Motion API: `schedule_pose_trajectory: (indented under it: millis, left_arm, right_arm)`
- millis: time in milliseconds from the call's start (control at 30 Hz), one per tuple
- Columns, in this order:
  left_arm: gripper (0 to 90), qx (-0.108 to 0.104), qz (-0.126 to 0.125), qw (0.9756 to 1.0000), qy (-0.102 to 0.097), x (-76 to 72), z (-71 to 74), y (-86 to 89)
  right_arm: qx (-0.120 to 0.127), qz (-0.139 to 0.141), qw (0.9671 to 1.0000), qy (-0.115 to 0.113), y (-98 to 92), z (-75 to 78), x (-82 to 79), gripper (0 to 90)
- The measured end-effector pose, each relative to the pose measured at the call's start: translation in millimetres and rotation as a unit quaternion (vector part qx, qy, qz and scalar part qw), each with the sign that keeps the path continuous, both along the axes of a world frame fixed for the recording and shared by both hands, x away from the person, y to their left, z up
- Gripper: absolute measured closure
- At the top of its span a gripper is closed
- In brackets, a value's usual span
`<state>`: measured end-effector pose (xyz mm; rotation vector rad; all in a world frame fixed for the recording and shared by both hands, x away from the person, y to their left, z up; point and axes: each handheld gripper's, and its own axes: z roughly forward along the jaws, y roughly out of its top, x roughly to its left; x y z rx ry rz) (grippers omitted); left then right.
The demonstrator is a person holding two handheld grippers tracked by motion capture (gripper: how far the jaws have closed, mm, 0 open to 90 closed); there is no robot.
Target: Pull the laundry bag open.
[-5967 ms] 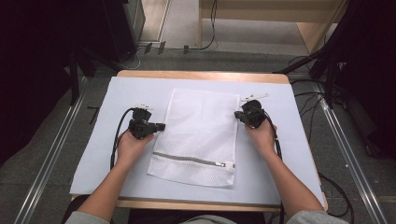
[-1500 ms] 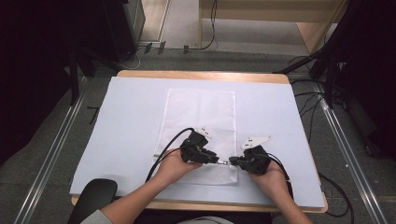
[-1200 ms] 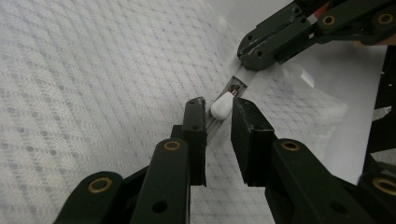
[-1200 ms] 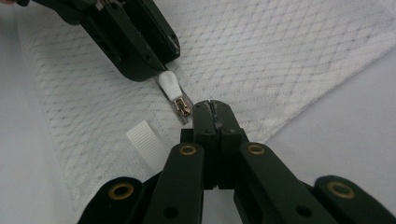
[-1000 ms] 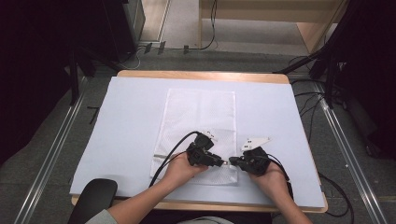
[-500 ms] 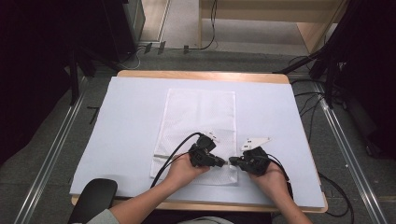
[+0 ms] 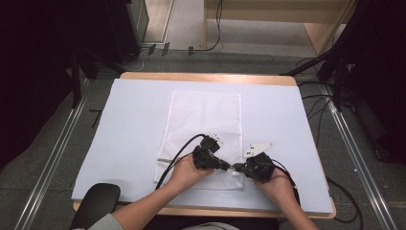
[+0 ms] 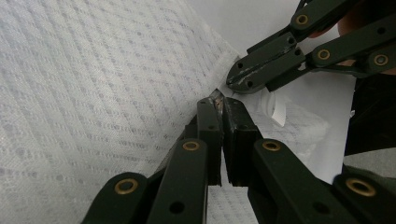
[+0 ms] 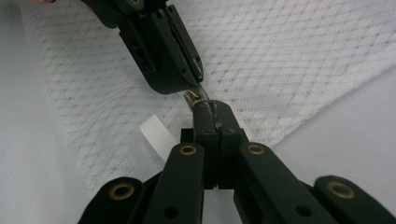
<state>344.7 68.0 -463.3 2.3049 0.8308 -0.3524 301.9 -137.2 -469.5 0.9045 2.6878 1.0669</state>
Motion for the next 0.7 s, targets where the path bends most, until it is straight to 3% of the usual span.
schedule_pose_trajectory:
  millis: [200,267,367,467,700]
  left_arm:
    - [88.1,0.002,-0.004,0.9999,0.013,2.4,1.0,2.4]
    - [88.2,0.006,-0.005,0.9999,-0.006,1.0,3.2,3.8]
    - [88.3,0.015,-0.014,0.9998,-0.006,1.8,5.6,6.1]
    - [88.3,0.007,-0.012,0.9998,0.011,5.3,5.5,10.2]
    - [88.2,0.011,-0.012,0.9998,0.01,6.7,6.7,14.4]
  right_arm:
    - [0.001,-0.001,1.0,-0.001,-0.2,-0.3,0.0,90.0]
    - [0.001,0.0,1.0,0.0,-0.9,-0.4,0.2,90.0]
    - [0.005,0.0,1.0,0.004,-1.9,-0.8,0.2,90.0]
    - [0.008,-0.003,0.9999,0.007,-2.2,-1.0,0.0,90.0]
    - [0.015,-0.002,0.9999,0.009,-3.8,-2.1,0.9,90.0]
